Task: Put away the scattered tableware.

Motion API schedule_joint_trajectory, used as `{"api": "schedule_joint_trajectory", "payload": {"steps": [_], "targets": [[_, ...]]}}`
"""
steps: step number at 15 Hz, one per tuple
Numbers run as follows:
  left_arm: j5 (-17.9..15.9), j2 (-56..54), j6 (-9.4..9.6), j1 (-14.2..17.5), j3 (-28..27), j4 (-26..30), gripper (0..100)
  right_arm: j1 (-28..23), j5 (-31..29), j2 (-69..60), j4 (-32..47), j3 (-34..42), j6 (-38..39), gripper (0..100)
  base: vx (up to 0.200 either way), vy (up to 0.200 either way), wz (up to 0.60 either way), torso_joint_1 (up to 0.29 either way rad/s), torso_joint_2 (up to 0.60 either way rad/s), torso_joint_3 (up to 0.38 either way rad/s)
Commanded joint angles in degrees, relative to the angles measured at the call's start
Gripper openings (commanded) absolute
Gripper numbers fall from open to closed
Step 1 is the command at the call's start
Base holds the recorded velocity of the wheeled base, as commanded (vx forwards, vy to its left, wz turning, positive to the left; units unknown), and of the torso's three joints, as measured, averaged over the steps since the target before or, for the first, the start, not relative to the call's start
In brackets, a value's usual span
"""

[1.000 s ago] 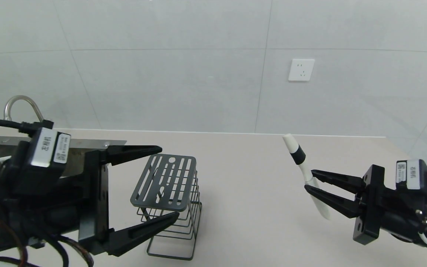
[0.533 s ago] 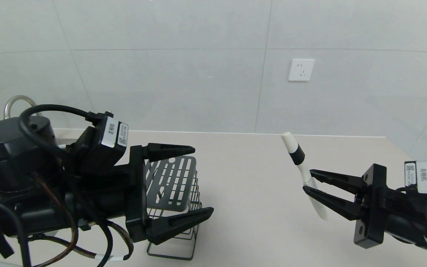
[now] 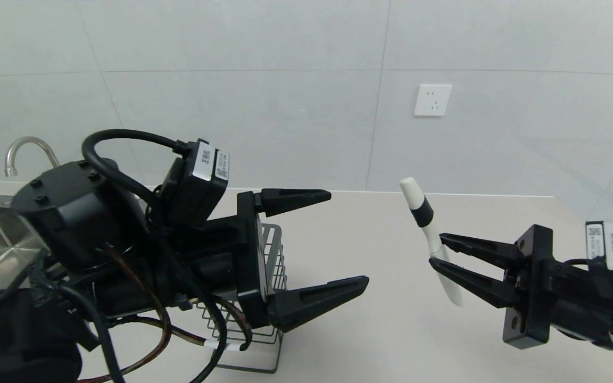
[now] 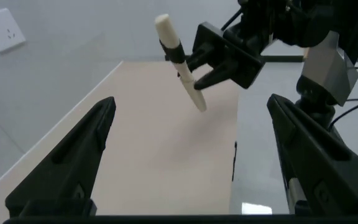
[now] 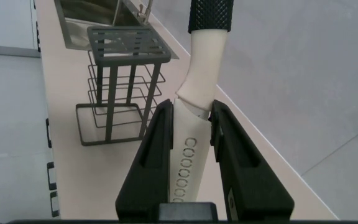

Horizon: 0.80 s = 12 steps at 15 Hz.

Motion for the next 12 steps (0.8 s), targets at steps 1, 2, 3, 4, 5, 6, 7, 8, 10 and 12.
{"api": "schedule_joint_trajectory", "payload": {"steps": [1, 2, 3, 4, 5, 6, 7, 8, 10, 12], "targets": [[-0.01, 3.7, -0.34, -0.14, -0.79, -0.74, 100, 0.37, 0.0, 0.12, 0.01, -1.05, -0.03, 0, 0.0, 0.0, 0.0, 0.0, 0.0, 0.0], [0.08, 4.23, -0.34, -0.23, -1.41, -0.92, 100, 0.63, 0.09, 0.12, 0.01, -1.05, -0.03, 0, 0.0, 0.0, 0.0, 0.0, 0.0, 0.0], [0.08, 4.84, -0.34, -0.32, -2.55, -0.92, 100, 0.63, 0.0, 0.12, -0.08, -1.05, -0.03, 0, 0.0, 0.0, 0.0, 0.0, 0.0, 0.0], [0.08, 5.28, -0.43, -0.94, -3.08, -0.92, 100, 0.72, 0.0, 0.12, -0.08, -1.14, -0.03, 0, 0.0, 0.0, 0.0, 0.0, 0.0, 0.0], [0.08, 5.81, -1.31, -1.81, -3.6, -1.0, 100, 0.72, 0.09, 0.21, -0.08, -1.49, -0.12, 0, 0.0, 0.0, 0.0, 0.0, 0.0, 0.0], [0.08, 6.33, -2.36, -2.43, -4.31, -1.09, 100, 1.16, 0.0, 0.38, -0.08, -2.2, -0.03, 0, 0.0, 0.0, 0.0, 0.0, 0.0, 0.0], [0.08, 7.21, -2.71, -2.87, -5.19, -1.44, 100, 1.6, 0.0, 0.38, -0.08, -2.81, -0.03, 0, 0.0, 0.0, 0.0, 0.0, 0.0, 0.0], [0.08, 8.53, -2.71, -3.04, -6.06, -2.85, 100, 2.04, 0.0, 0.47, -0.08, -2.99, 0.14, 0, 0.0, 0.0, 0.0, 0.0, 0.0, 0.0], [0.17, 10.2, -2.8, -3.13, -6.86, -6.37, 100, 2.21, 0.0, 0.47, -0.08, -3.08, 0.41, 0, 0.0, 0.0, 0.0, 0.0, 0.0, 0.0], [0.08, 11.78, -2.89, -3.48, -8.61, -7.51, 100, 2.48, 0.0, 0.47, -0.08, -3.08, 0.41, 0, 0.0, 0.0, 0.0, 0.0, 0.0, 0.0]]}}
